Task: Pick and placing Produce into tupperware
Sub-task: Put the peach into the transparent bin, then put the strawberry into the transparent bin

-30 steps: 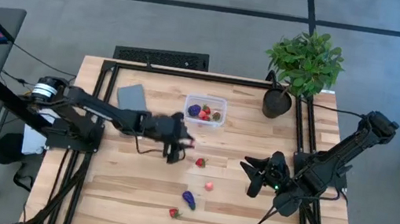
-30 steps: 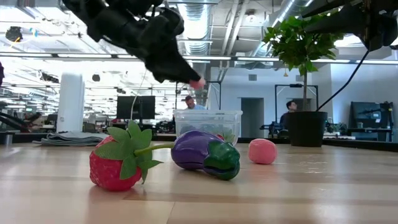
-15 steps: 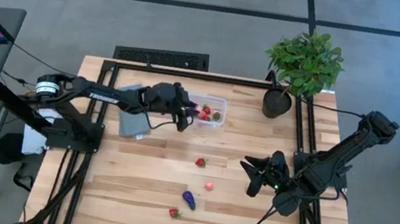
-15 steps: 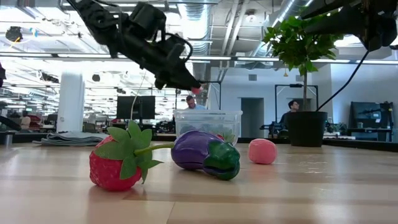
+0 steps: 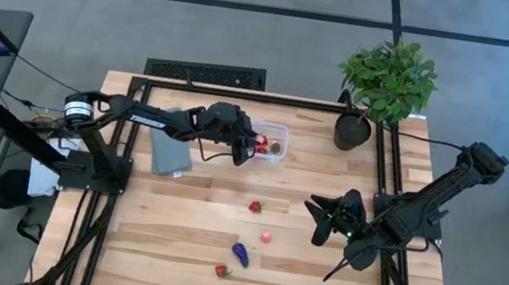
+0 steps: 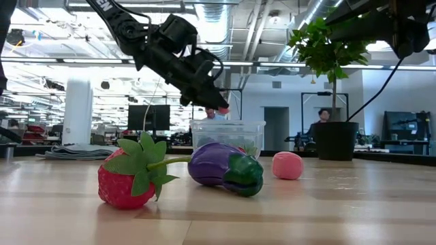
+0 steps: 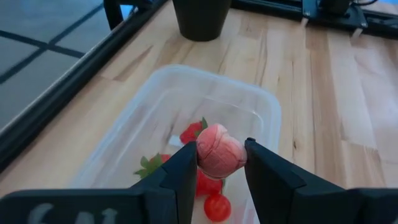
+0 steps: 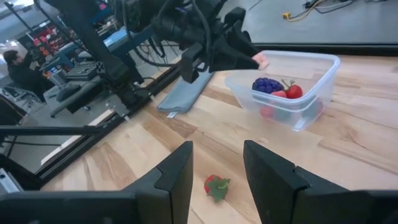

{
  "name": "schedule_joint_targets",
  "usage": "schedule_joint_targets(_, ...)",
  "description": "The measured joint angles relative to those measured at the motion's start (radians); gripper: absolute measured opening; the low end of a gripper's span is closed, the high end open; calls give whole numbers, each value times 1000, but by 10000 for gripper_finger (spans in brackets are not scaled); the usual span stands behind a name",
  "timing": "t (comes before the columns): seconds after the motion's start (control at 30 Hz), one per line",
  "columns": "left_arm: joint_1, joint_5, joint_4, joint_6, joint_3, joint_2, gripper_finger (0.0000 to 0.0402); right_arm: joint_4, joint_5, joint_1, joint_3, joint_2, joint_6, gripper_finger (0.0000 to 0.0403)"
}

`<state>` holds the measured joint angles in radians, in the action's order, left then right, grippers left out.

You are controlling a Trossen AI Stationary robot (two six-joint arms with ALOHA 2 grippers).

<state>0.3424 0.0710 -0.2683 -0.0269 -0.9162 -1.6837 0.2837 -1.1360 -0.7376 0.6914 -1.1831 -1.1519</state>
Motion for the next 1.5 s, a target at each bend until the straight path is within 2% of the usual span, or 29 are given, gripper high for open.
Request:
schedule_joint_targets(0.27,0,-2,0,-8,-7,-5,133,4,13,0,0,0,0,164)
schedule_joint_targets(0.63,0,-32,8,-29,-7,-5,190,23,32,0,0,0,-17,164)
schedule_joint_targets(0.7,-1,-29,8,-29,-7,-3,198,46,80,7,0,0,-39,164)
schedule_joint_targets(0.9,-16,51,-3,-48,-6,60,205,121,346,74,0,-31,-65,169)
schedule_joint_targets(1.07,-63,52,73,-23,-5,184,205,104,414,119,1,-67,57,189)
schedule_joint_targets(1.23,-118,-3,206,-23,38,322,205,107,479,185,1,-82,179,223)
schedule_joint_targets(1.37,-175,-81,281,-72,94,428,205,92,584,273,1,-82,307,251)
schedule_joint_targets(1.5,-245,-181,313,-158,184,539,205,40,725,369,1,-82,463,262)
